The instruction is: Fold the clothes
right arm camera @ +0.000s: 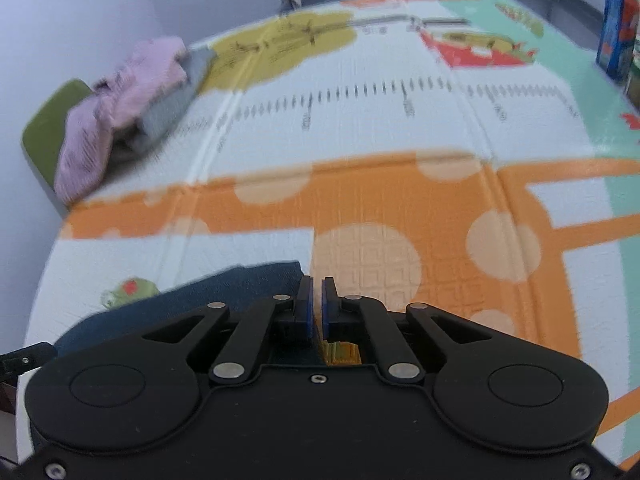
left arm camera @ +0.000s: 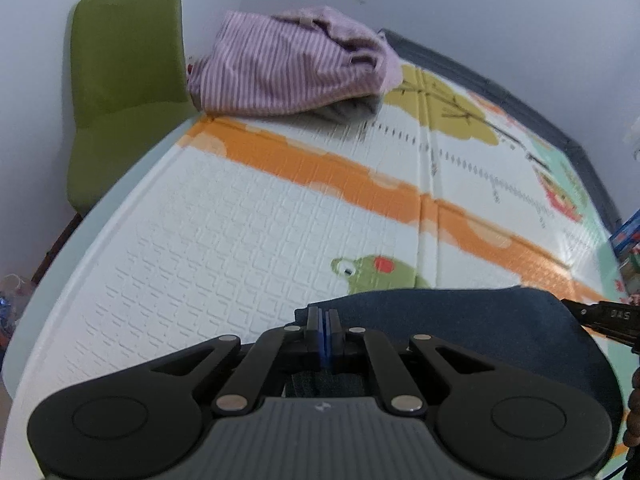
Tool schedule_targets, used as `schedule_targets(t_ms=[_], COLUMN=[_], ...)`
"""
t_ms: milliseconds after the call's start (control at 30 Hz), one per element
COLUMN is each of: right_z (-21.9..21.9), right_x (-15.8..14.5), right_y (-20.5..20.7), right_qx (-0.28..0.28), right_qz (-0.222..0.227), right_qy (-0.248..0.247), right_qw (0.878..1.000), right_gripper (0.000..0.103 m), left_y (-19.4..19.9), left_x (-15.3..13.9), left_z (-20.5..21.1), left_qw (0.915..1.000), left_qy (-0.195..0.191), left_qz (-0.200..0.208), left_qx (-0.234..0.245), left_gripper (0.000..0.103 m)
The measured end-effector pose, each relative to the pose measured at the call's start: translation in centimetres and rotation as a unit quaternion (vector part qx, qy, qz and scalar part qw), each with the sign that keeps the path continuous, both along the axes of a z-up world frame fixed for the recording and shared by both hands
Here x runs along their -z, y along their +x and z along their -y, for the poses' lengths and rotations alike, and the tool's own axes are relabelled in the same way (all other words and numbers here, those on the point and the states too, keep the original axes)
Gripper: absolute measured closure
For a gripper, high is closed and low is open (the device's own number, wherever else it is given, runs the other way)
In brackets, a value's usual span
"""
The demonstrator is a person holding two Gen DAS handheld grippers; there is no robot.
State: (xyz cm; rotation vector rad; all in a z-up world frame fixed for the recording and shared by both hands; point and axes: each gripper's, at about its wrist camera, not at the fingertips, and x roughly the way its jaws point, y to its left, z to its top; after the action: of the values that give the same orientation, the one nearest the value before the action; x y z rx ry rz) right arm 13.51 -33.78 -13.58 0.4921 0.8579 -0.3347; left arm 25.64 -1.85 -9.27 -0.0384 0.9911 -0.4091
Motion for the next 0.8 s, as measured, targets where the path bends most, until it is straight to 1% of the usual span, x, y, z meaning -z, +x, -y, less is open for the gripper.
schedule_targets(t_ms=[67, 133, 267, 367, 500, 567, 633, 700, 800], right_z=[-0.2, -0.8, -3.3, -5.6, -7.8, -8.4, -8.5, -8.3, -8.2], right_x=[-1.9, -3.9, -6.6, -7.4, -6.6, -5.5, -4.0, -2.6, -1.5], right_y=[-0.7, -1.4, -2.7, -4.2, -5.8, -6.5, -7.1, -7.7, -7.7], right_qx=[-0.011, -0.026, -0.066, -0.089, -0.093, -0.084, -0.073, -0.062, -0.056], right_qz=[0.02, 0.038, 0.03, 0.026, 0.014, 0.002, -0.008, -0.007, -0.013], right_qy=[0.002, 0.003, -0.015, -0.023, -0.027, -0.032, -0.035, -0.035, -0.043], right_qw=[1.0, 0.999, 0.997, 0.995, 0.995, 0.996, 0.997, 0.997, 0.997], right_gripper=[0.099, 0.098, 0.097, 0.097, 0.095, 0.095, 0.095, 0.095, 0.095], left_y=[-0.6, -1.5, -3.8, -5.5, -6.6, -6.8, -7.0, -6.9, -6.5], left_x=[-1.3, -2.6, -3.9, -4.1, -2.1, -0.9, 0.3, 0.9, 1.7], left_z=[0.0, 0.0, 0.1, 0.2, 0.0, -0.3, -0.5, -0.4, 0.0], left_qw=[0.9999, 0.9993, 0.9977, 0.9966, 0.9975, 0.9982, 0.9984, 0.9985, 0.9985], left_qy=[-0.006, -0.02, -0.038, -0.04, -0.026, -0.012, -0.002, 0.009, 0.025], left_qz=[0.013, 0.025, 0.033, 0.036, 0.012, 0.017, 0.021, 0.021, 0.021], left_qx=[0.007, 0.021, 0.046, 0.062, 0.064, 0.057, 0.053, 0.049, 0.043], left_gripper=[0.097, 0.095, 0.09, 0.088, 0.087, 0.088, 0.092, 0.099, 0.1])
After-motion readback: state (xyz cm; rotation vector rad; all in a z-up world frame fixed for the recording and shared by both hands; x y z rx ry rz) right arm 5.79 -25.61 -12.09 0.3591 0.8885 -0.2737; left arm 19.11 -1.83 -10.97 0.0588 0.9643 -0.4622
